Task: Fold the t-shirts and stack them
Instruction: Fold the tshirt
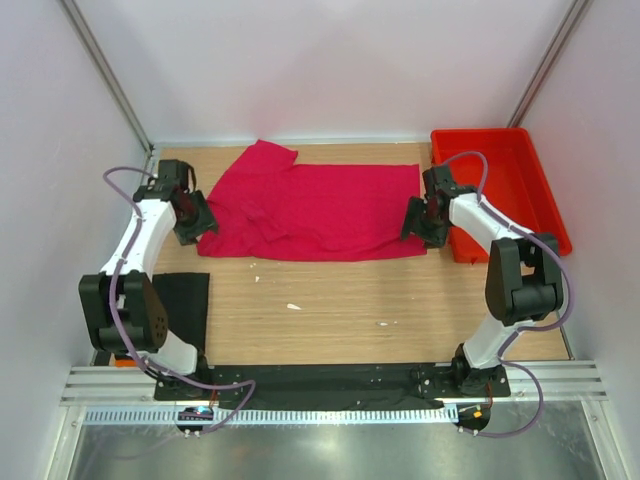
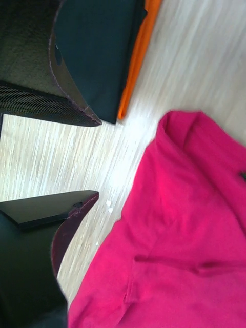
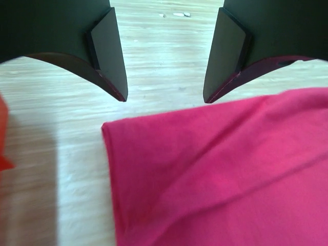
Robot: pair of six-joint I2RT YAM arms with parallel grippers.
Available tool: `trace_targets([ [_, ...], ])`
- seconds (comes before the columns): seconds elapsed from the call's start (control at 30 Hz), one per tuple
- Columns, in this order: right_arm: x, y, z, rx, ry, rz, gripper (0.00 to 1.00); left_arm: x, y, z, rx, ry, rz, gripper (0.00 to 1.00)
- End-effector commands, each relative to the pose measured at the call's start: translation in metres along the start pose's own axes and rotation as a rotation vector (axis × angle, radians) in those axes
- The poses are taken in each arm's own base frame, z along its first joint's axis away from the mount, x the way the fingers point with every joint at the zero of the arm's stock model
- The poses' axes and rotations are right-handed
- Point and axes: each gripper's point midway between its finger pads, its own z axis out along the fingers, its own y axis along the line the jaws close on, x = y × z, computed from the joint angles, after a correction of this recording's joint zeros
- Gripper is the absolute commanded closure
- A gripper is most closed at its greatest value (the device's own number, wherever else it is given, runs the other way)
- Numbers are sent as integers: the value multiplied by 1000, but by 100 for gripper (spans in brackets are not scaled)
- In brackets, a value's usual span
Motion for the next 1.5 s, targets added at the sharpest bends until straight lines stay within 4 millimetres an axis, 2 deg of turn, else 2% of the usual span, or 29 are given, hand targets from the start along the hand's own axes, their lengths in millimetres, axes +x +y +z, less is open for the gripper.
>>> trace_targets([
  [0.0, 3, 5, -1, -37, -21, 2, 34, -8, 8, 9, 58, 8, -44, 45],
  [0.07, 8, 2, 1, -30, -14, -8, 34, -11, 12, 11, 67, 55, -56, 46],
  [0.1, 10, 2, 2, -28, -8, -8, 34, -9, 14, 20, 58, 86, -39, 46],
  [0.23, 13, -1, 8, -25, 0, 2, 36, -8, 20, 33, 31, 112, -22, 47],
  [0.3, 13, -1, 10, -20, 2, 2, 38, -9, 21, 39, 22, 115, -13, 51],
  [0.33, 12, -4, 12, -9, 1, 0, 39, -7, 22, 44, 18, 126, 0, 58],
  [0.4, 11, -7, 14, -2, 5, 3, 41, -8, 25, 47, 5, 136, 17, 64],
  [0.6, 6, -6, 20, -16, 15, 21, 47, -4, 39, 60, -45, 150, 80, 59],
  [0.83, 3, -4, 27, -16, 29, 23, 48, -5, 41, 78, -53, 156, 108, 66],
  [1.3, 1, -9, 31, -4, 36, 32, 50, -3, 36, 100, -31, 182, 117, 67],
  [1.4, -1, -10, 32, 0, 36, 32, 50, -3, 35, 104, -25, 195, 118, 70],
  [1.47, -2, -10, 32, 5, 33, 35, 48, -3, 36, 104, -32, 195, 112, 77],
])
